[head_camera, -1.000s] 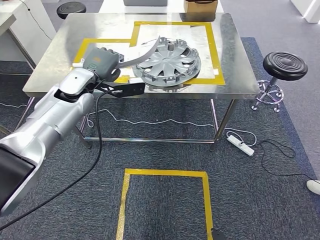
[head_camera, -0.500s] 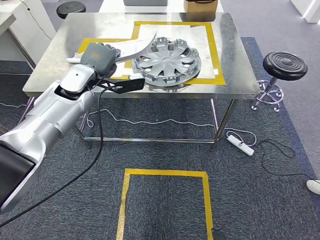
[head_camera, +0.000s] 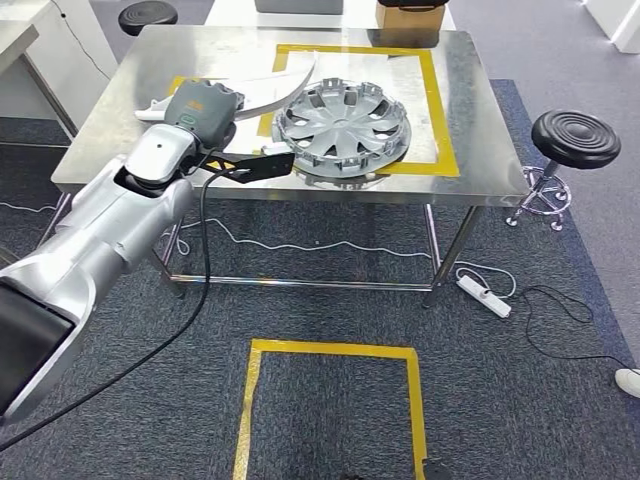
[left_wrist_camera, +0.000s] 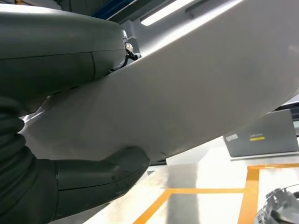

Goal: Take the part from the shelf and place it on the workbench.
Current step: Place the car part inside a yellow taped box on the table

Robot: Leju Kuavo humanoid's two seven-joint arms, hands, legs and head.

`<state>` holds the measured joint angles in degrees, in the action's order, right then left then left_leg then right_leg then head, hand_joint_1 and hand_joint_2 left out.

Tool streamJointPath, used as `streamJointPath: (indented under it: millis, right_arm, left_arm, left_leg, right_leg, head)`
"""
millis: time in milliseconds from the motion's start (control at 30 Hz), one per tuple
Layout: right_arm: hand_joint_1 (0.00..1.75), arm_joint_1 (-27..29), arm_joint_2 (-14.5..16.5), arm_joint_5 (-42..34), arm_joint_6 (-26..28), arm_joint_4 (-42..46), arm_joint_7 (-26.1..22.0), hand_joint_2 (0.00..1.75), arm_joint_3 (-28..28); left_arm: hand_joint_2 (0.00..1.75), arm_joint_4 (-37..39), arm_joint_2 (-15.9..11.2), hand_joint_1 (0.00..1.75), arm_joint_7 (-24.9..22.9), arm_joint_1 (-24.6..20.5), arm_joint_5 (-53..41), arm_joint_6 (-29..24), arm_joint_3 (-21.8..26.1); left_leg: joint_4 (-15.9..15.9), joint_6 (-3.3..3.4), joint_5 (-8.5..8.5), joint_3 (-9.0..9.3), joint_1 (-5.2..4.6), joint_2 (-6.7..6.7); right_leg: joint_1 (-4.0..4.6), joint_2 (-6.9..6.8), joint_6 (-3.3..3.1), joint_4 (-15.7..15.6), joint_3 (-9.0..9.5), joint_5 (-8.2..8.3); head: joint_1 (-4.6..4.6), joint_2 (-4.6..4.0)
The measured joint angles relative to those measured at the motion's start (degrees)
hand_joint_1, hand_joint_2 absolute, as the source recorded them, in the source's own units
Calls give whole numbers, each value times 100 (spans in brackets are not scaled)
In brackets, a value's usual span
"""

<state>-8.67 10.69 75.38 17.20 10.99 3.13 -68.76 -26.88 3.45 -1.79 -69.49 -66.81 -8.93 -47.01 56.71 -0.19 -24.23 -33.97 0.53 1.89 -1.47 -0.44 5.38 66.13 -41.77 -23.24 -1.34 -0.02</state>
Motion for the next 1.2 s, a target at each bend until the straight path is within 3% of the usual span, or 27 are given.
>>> streamJointPath:
  millis: [67,167,233,300,367,400,433,500,533,567,600,667,733,800,867,933,967,1000,1067,1100,1133,1200]
  right_arm:
    - [0,-4,3,-1,-1,-2,-1,175,0]
    - [0,-4,6,-3,-2,-2,-4,175,0]
    - [0,3,5,-3,-2,-1,-8,175,-1]
    - [0,-5,5,-2,-2,0,-13,175,-1]
    - [0,-3,5,-2,-2,0,-13,175,0]
    - [0,11,5,-2,-2,0,-13,175,-1]
    - [0,28,5,-2,-2,0,-13,175,-1]
    - [0,55,6,-2,-3,0,-13,175,-2]
    - [0,57,9,-2,-4,-1,-13,175,-2]
    - [0,55,10,-2,-5,-1,-13,175,-2]
    - [0,50,12,-1,-7,-2,-13,175,-2]
    - [0,42,13,2,-9,-2,-13,175,-2]
    - [0,25,13,10,-9,-2,-15,175,-2]
    - [0,3,13,17,-8,-2,-19,175,-2]
    - [0,9,13,19,-8,-2,-19,175,-2]
    - [0,39,13,19,-9,-2,-16,175,-2]
    - [0,54,13,19,-9,-2,-14,175,-3]
    - [0,68,13,19,-9,-2,-13,175,-3]
    - [0,89,14,19,-9,-5,-14,175,-4]
    - [0,90,14,20,-9,-6,-14,175,-3]
    - [0,86,13,19,-9,-7,-13,175,-3]
    - [0,59,11,22,-8,-7,-14,175,-4]
  left_arm:
    - [175,3,2,175,-14,-28,-21,-2,-1]
    - [175,11,11,175,-30,-60,-45,-2,-4]
    - [175,13,24,175,-45,-80,-55,-1,-2]
    - [175,14,30,175,-58,-97,-61,2,0]
    - [175,26,29,175,-64,-58,-62,8,-2]
    - [175,37,26,175,-67,-25,-63,12,-3]
    - [175,50,25,175,-71,3,-67,15,-3]
    - [175,66,22,175,-74,17,-74,16,-3]
    - [175,70,17,175,-74,10,-78,17,-3]
    - [175,73,14,175,-74,-3,-79,18,-3]
    - [175,75,11,175,-74,-12,-81,20,-3]
    - [175,79,27,175,-73,-33,-88,22,0]
    - [175,80,41,175,-73,-56,-94,19,10]
    - [175,92,33,175,-70,-43,-98,15,17]
    - [175,121,26,175,-59,56,-104,15,13]
    - [175,149,28,175,-44,158,-113,17,9]
    - [175,157,32,175,-40,173,-119,15,9]
    - [175,161,38,175,-39,168,-126,14,9]
    - [175,167,48,175,-39,137,-139,6,8]
    - [175,171,51,175,-38,121,-143,4,8]
    - [175,174,52,175,-37,101,-145,-1,10]
    - [175,175,67,175,-32,32,-145,-15,19]
  left_leg:
    - [47,-88,-86,32,-3,4]
    - [47,-171,-144,54,-18,8]
    - [189,-220,-225,13,5,-26]
    - [750,-258,-416,-306,16,-75]
    - [1480,-273,-586,-812,15,-93]
    - [1662,-264,-535,-996,15,-96]
    - [1634,-242,-360,-1080,11,-100]
    - [1012,-165,253,-965,-8,-119]
    - [660,-126,477,-843,-27,-139]
    - [346,-93,570,-714,-47,-160]
    - [156,-72,560,-623,-64,-178]
    - [7,-30,380,-505,-71,-188]
    - [-42,26,299,-401,-50,-188]
    - [-70,73,211,-259,-41,-195]
    - [-75,97,84,-105,-51,-199]
    - [-75,100,-62,70,-59,-200]
    - [-75,95,-139,167,-59,-201]
    - [-75,84,-222,273,-58,-202]
    - [-63,44,-401,462,-75,-204]
    - [-64,12,-483,531,-84,-204]
    - [-61,-25,-538,585,-89,-203]
    - [-12,-88,-557,630,-82,-198]
  right_leg:
    - [4,-19,-46,-584,316,141]
    - [25,22,-236,-655,385,36]
    - [24,62,-327,-649,438,-25]
    - [17,88,-395,-656,515,-93]
    - [17,126,-425,-659,605,-179]
    - [18,155,-427,-659,667,-231]
    - [18,184,-423,-660,737,-284]
    - [16,232,-395,-670,884,-397]
    - [23,248,-367,-679,943,-453]
    - [24,264,-332,-693,986,-501]
    - [23,273,-293,-719,1024,-533]
    - [18,277,-208,-748,1089,-535]
    - [26,234,-167,-610,1057,-524]
    - [51,178,-190,-72,763,-619]
    - [89,157,-215,611,310,-898]
    - [116,155,-205,810,-8,-1115]
    - [117,148,-192,647,-65,-1051]
    - [111,131,-177,338,-65,-805]
    - [97,57,-182,-401,0,-11]
    - [102,32,-214,-638,39,279]
    - [111,20,-262,-760,68,411]
    - [118,36,-360,-778,159,318]
  head:
    - [-13,0]
    - [21,1]
    - [50,1]
    - [73,0]
    - [80,0]
    - [85,0]
    - [87,0]
    - [91,0]
    - [86,0]
    - [90,0]
    - [90,0]
    - [99,0]
    - [92,0]
    - [73,0]
    - [61,0]
    - [61,0]
    - [61,0]
    - [59,0]
    - [54,0]
    - [58,0]
    - [66,0]
    - [82,0]
